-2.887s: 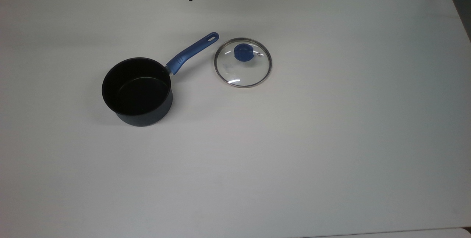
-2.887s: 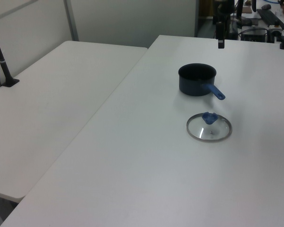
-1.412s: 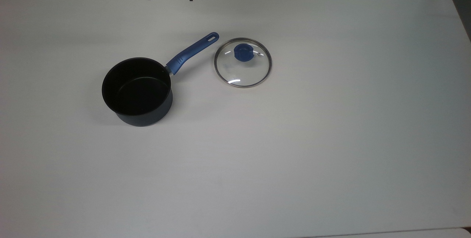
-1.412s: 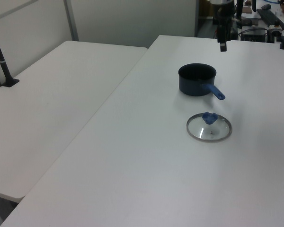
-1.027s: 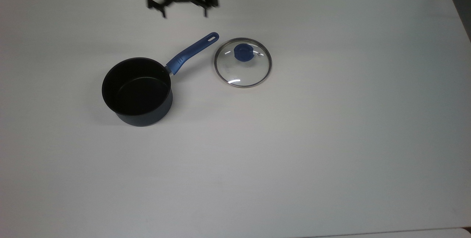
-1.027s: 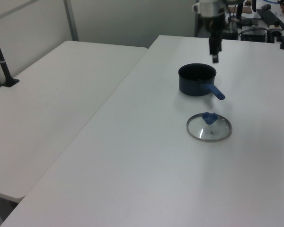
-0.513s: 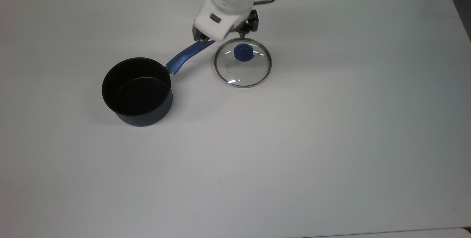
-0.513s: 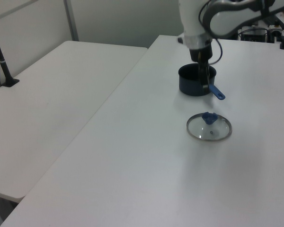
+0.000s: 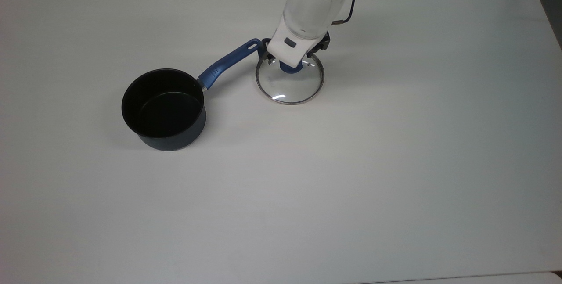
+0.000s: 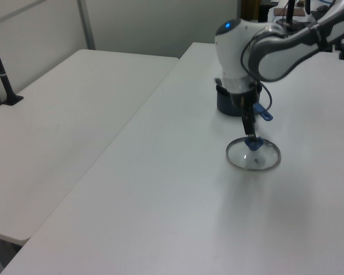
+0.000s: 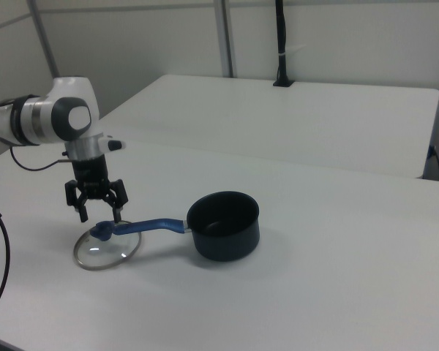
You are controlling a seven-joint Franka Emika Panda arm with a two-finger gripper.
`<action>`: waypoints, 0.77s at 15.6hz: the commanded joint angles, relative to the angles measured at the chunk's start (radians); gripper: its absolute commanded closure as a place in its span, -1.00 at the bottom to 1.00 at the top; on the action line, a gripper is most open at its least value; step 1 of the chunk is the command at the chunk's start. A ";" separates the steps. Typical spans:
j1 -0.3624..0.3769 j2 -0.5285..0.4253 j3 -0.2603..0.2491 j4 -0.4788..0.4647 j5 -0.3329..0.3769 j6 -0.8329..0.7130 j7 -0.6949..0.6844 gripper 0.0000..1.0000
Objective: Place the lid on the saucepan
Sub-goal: 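Move the gripper down over the blue knob of the glass lid, then close the gripper on the blue knob of the glass lid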
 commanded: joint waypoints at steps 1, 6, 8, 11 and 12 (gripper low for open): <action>0.016 -0.028 0.013 -0.090 -0.004 0.046 0.021 -1.00; 0.015 -0.026 0.021 -0.102 -0.007 0.106 0.064 -0.98; 0.013 -0.025 0.021 -0.101 -0.007 0.109 0.065 -0.90; 0.015 -0.014 0.021 -0.096 -0.007 0.128 0.094 -0.75; 0.015 -0.012 0.022 -0.096 -0.007 0.135 0.096 -0.71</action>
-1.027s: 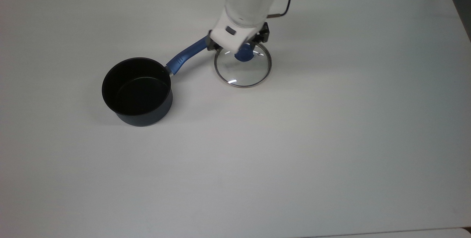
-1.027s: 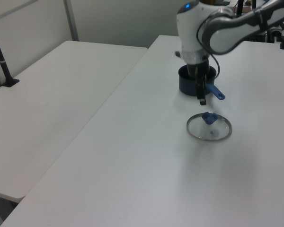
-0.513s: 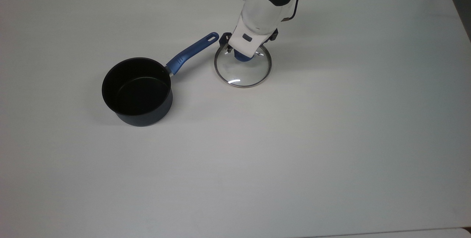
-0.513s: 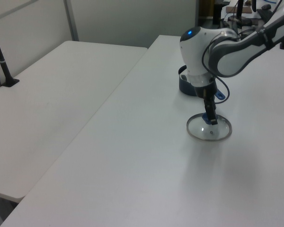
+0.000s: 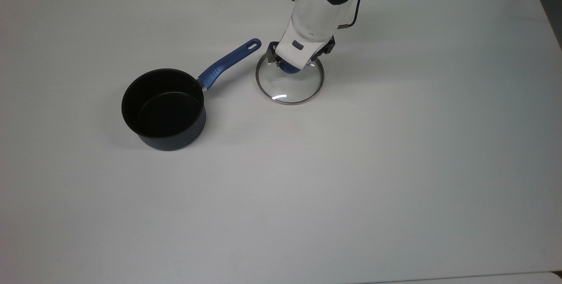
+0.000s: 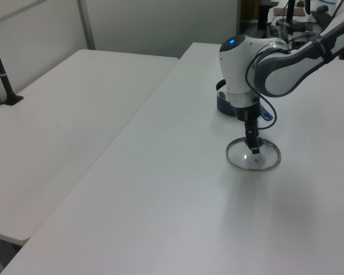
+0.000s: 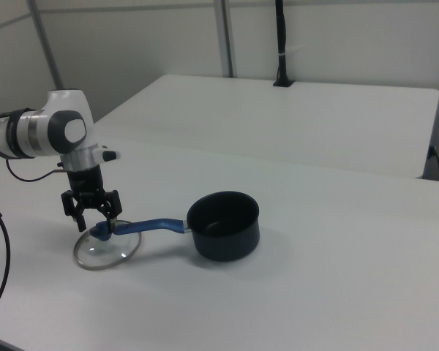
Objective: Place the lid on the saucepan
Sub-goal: 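Close the gripper on the blue knob of the glass lid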
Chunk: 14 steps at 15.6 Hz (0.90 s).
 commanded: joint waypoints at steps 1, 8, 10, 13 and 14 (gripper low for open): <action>0.006 -0.012 0.001 -0.024 -0.008 0.050 0.043 -0.68; 0.003 0.002 0.001 -0.019 -0.008 0.076 0.048 -0.49; -0.002 0.008 0.000 -0.019 -0.008 0.102 0.077 -0.40; -0.008 0.005 0.000 -0.018 -0.008 0.102 0.083 -0.28; -0.011 0.005 0.001 -0.018 -0.008 0.102 0.083 -0.21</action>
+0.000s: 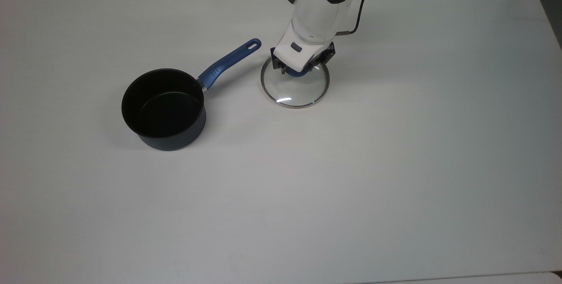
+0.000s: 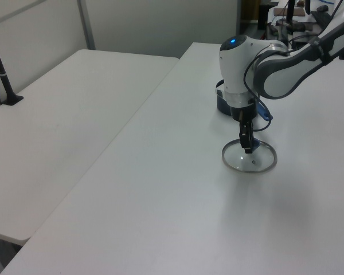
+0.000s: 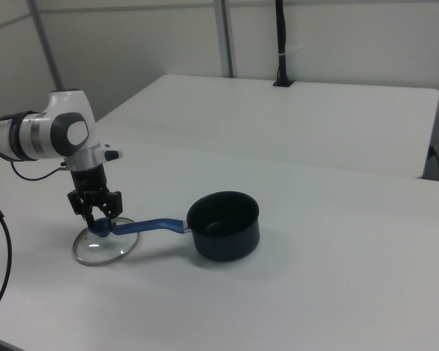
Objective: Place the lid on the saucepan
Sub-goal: 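Close the gripper on the blue knob of the glass lid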
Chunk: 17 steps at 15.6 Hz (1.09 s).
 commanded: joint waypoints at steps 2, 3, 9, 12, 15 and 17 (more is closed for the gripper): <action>-0.010 -0.008 0.001 -0.015 -0.006 0.026 0.024 0.02; -0.010 -0.008 0.001 -0.015 -0.006 0.026 0.024 0.12; -0.028 -0.034 -0.001 0.005 0.005 0.006 0.027 0.24; -0.028 -0.048 -0.001 0.029 0.005 -0.034 0.027 0.24; -0.027 -0.054 -0.004 0.114 0.021 -0.158 0.027 0.24; -0.028 -0.054 -0.011 0.170 0.067 -0.212 0.027 0.24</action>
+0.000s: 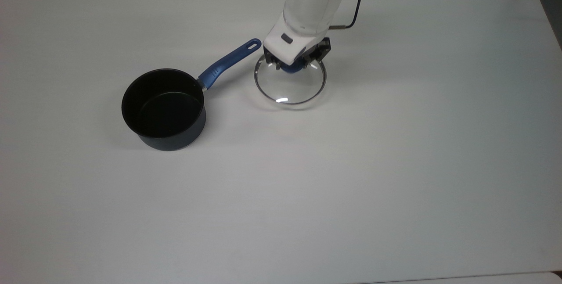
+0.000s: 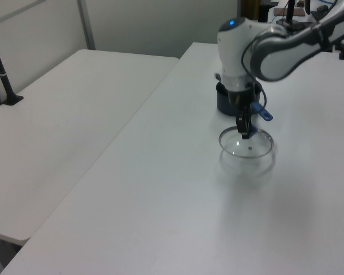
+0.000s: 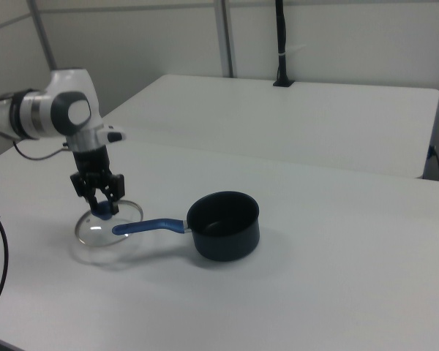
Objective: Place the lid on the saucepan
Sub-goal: 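Lift the glass lid and carry it toward the black saucepan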
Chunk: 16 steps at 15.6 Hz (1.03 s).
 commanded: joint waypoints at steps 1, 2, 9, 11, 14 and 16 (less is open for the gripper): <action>-0.001 -0.027 -0.011 0.096 0.063 -0.121 0.018 0.24; -0.006 -0.029 -0.012 0.107 0.064 -0.132 0.020 0.24; -0.059 -0.040 -0.079 0.195 0.060 -0.143 0.026 0.24; -0.075 -0.038 -0.109 0.205 0.057 -0.137 0.027 0.24; -0.113 -0.029 -0.123 0.205 0.051 -0.129 0.024 0.24; -0.150 -0.021 -0.123 0.205 0.049 -0.124 0.029 0.24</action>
